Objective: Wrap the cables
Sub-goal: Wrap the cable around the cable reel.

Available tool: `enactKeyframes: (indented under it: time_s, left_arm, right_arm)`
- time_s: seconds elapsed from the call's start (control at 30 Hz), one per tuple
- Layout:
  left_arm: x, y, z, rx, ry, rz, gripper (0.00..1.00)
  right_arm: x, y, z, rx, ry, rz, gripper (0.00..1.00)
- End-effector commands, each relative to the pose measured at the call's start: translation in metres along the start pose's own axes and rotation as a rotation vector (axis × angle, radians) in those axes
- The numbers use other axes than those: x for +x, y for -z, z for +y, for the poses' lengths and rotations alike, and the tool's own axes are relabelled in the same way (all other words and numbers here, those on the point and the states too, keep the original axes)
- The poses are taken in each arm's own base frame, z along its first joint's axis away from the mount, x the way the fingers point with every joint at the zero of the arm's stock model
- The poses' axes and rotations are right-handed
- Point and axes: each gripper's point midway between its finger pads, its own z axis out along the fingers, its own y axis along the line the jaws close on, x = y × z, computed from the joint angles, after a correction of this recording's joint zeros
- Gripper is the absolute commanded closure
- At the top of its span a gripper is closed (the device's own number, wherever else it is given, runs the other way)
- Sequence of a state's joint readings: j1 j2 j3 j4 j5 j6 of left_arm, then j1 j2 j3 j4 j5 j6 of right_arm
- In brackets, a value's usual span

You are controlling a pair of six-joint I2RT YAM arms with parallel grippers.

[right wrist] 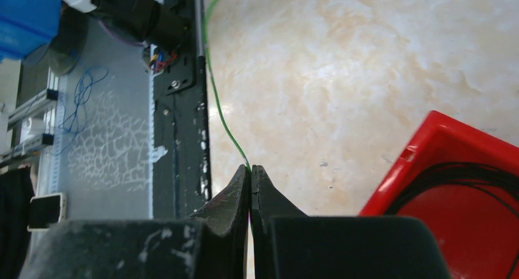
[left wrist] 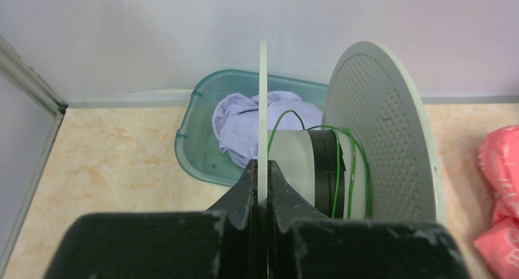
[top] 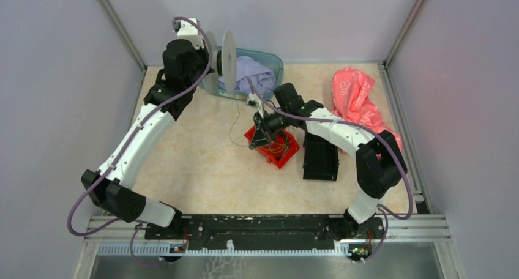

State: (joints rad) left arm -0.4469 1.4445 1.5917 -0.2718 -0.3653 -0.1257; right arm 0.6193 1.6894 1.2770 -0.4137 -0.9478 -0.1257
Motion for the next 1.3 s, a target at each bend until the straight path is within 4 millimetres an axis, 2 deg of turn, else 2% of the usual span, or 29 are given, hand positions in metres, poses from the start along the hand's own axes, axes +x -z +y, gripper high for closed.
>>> enactKeyframes:
  time_s: [0.0,0.27,0.37,0.47,0.63,0.87,1.1,1.27]
  left_arm:
    - [-0.017,-0.007,0.01,-0.051,-0.006,-0.118,1.0]
    - [0.016,-0.014,0.012,-0.045,-0.069,-0.087,1.0]
    - [0.026,-0.014,0.009,-0.026,-0.094,-0.073,1.0]
    - [0.036,-0.011,0.002,0.023,-0.116,-0.058,1.0]
    - [0.047,-0.003,-0.008,0.1,-0.143,-0.039,1.0]
    - [0.066,0.011,-0.031,0.251,-0.246,0.001,1.0]
    - [0.079,0.026,-0.045,0.369,-0.328,0.012,1.0]
    - [0.087,0.036,-0.054,0.453,-0.37,0.015,1.0]
  right_arm:
    - [-0.051,0.027,0.055,-0.064,0.215,-0.089,1.0]
    - [-0.099,0.064,0.101,-0.052,0.339,-0.2,1.0]
    - [-0.116,0.077,0.111,-0.027,0.36,-0.239,1.0]
    - [-0.136,0.095,0.112,0.004,0.349,-0.294,1.0]
    - [-0.165,0.127,0.101,0.063,0.305,-0.393,1.0]
    - [-0.19,0.159,0.084,0.152,0.268,-0.48,1.0]
    - [-0.209,0.199,0.064,0.253,0.23,-0.572,1.0]
    - [-0.216,0.222,0.049,0.324,0.218,-0.615,1.0]
